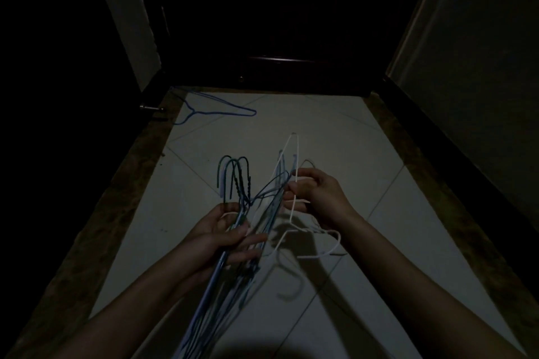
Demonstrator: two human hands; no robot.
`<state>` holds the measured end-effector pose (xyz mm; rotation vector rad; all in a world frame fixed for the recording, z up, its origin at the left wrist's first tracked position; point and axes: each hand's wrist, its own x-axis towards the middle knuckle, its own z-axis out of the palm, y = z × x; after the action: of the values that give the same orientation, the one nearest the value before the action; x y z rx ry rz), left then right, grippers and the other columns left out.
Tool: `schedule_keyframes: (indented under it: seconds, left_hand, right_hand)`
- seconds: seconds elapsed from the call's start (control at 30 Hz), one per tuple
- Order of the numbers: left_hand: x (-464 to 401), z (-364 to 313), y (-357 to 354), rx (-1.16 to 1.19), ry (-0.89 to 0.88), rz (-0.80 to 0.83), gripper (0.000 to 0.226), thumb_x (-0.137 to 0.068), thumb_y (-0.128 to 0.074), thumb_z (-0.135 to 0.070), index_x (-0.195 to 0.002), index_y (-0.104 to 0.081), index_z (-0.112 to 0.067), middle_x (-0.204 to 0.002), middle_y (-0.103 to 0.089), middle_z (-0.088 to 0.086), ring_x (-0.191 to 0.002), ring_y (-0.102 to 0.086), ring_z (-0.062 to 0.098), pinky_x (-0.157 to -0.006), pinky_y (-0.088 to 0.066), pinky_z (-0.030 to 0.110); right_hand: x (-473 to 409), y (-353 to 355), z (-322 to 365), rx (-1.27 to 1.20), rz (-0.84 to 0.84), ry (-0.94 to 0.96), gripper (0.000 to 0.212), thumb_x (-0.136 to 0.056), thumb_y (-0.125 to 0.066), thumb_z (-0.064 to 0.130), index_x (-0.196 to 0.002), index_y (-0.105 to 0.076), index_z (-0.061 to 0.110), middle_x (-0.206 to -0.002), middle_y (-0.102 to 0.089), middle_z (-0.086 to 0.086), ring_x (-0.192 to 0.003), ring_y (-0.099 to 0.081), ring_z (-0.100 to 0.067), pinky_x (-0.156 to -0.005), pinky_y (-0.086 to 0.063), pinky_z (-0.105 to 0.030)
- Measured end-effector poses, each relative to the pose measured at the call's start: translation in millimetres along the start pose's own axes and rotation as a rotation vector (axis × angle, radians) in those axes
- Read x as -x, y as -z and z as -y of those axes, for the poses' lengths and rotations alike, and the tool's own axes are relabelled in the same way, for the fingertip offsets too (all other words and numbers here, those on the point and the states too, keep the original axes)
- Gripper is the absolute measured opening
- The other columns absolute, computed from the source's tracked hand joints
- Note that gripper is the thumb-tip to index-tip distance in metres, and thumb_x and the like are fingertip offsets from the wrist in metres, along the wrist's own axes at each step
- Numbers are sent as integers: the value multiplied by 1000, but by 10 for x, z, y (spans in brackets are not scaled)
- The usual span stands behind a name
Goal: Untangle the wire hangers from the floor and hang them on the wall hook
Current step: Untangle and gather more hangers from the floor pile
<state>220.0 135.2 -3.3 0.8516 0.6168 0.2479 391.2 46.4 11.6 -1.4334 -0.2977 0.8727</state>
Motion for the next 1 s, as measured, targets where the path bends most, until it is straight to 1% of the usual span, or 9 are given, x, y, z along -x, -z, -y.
schedule_keyframes:
  seconds: [0.1,0.2,0.27,0.4,0.5,0.7,0.77,0.83,1.0]
  left_hand:
    - [24,-42,-8,-13,-9,-7,24,-87,-47,12,-102,-51,-6,-114,-55,11,-85,-70,34,-71,-58,39]
    - [50,-97,1,-64,-9,-4,24,-87,-47,12,-102,-52,-6,-104,-57,14,-83,-71,31,-74,-57,37]
    - [61,-120,2,-87,-5,2,24,-87,-47,11,-104,-52,-5,-102,-56,14,-84,-71,31,-74,-58,37]
    - [67,-173,-12,-130,-6,11,28,-87,-48,10,-111,-49,-4,-112,-55,16,-86,-70,32,-65,-59,32]
    - [90,-257,-26,-184,-22,10,26,-88,-48,8,-110,-50,-5,-108,-56,16,-84,-71,29,-62,-58,28]
    - [173,-609,-176,-286,-98,-57,24,-88,-48,9,-95,-55,-12,-94,-60,8,-65,-71,15,-45,-49,16]
    - [179,-787,-252,-312,-129,-60,24,-88,-46,10,-93,-55,-12,-91,-61,6,-63,-71,14,-43,-48,15]
    - [179,-912,-327,-307,-136,-53,23,-89,-46,10,-94,-54,-11,-95,-61,7,-64,-71,15,-43,-48,15]
    - [225,-946,-441,-309,-102,-26,22,-89,-45,11,-99,-53,-7,-100,-59,11,-65,-71,16,-45,-51,16]
  right_hand:
    - [49,74,64,-18,-8,1,20,-89,-47,-11,-106,-49,0,-78,-55,-16,-54,-57,-21,-47,-55,-24]
    - [89,154,100,-7,4,6,21,-90,-46,-10,-107,-49,1,-79,-56,-15,-62,-55,-24,-48,-55,-24]
    - [100,176,105,26,19,19,23,-90,-47,-8,-111,-50,2,-80,-58,-14,-63,-58,-23,-51,-56,-25]
    - [124,166,136,51,44,46,28,-90,-47,-8,-116,-52,1,-77,-56,-13,-62,-60,-21,-53,-57,-26]
    - [162,160,205,61,81,71,27,-90,-47,-8,-114,-54,4,-77,-56,-12,-61,-61,-18,-54,-56,-26]
    - [189,177,359,44,110,130,29,-90,-49,-6,-117,-53,4,-75,-58,-11,-58,-64,-16,-59,-58,-29]
    - [179,178,429,64,118,163,28,-90,-50,-4,-117,-54,4,-75,-59,-10,-59,-65,-14,-58,-57,-27]
    - [174,167,486,37,104,158,29,-89,-50,-5,-117,-53,2,-76,-58,-10,-60,-65,-15,-57,-56,-26]
    - [212,140,571,-36,98,136,25,-89,-50,-6,-111,-54,5,-81,-57,-12,-64,-64,-17,-56,-56,-24]
